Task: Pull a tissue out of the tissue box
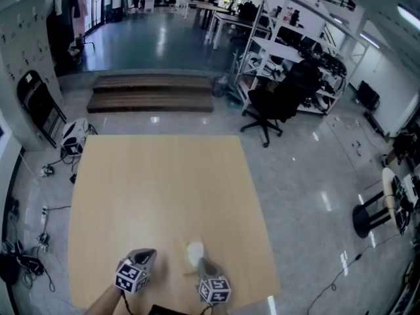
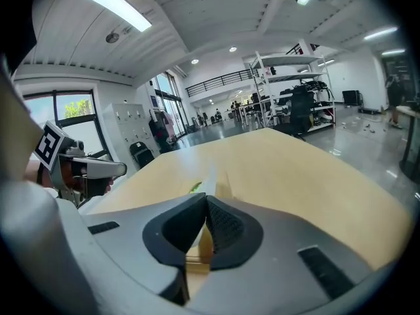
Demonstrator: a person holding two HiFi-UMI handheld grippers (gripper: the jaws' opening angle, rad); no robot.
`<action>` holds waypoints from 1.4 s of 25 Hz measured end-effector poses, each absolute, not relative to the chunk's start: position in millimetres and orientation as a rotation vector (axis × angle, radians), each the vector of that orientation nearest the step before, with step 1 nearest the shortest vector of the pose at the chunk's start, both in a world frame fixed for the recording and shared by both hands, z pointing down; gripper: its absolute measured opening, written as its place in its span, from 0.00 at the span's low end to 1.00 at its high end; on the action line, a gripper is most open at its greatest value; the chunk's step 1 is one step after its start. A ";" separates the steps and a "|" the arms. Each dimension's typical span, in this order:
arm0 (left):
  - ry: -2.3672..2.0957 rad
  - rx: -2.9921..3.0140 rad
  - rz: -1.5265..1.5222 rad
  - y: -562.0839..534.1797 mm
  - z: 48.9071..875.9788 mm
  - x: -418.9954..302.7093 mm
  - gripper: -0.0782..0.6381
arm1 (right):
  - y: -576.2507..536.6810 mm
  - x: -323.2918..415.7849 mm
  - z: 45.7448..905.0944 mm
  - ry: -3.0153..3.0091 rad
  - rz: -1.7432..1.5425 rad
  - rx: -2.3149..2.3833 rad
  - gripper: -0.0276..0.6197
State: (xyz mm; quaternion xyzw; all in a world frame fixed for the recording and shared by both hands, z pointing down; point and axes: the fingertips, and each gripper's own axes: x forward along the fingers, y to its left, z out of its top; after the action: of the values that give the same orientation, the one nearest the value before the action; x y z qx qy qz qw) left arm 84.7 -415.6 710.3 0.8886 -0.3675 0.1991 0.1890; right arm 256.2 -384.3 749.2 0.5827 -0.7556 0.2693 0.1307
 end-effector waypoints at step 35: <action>-1.144 2.552 0.416 -395.0 671.9 52.8 0.12 | -388.9 259.4 672.2 -2.267 0.532 1.811 0.05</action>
State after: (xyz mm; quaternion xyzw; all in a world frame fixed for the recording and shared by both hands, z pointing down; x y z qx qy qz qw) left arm 52.8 -395.0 671.9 0.8916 -0.3995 0.1451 0.1563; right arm 259.4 -388.9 672.2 0.6110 -0.7651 0.1794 0.0957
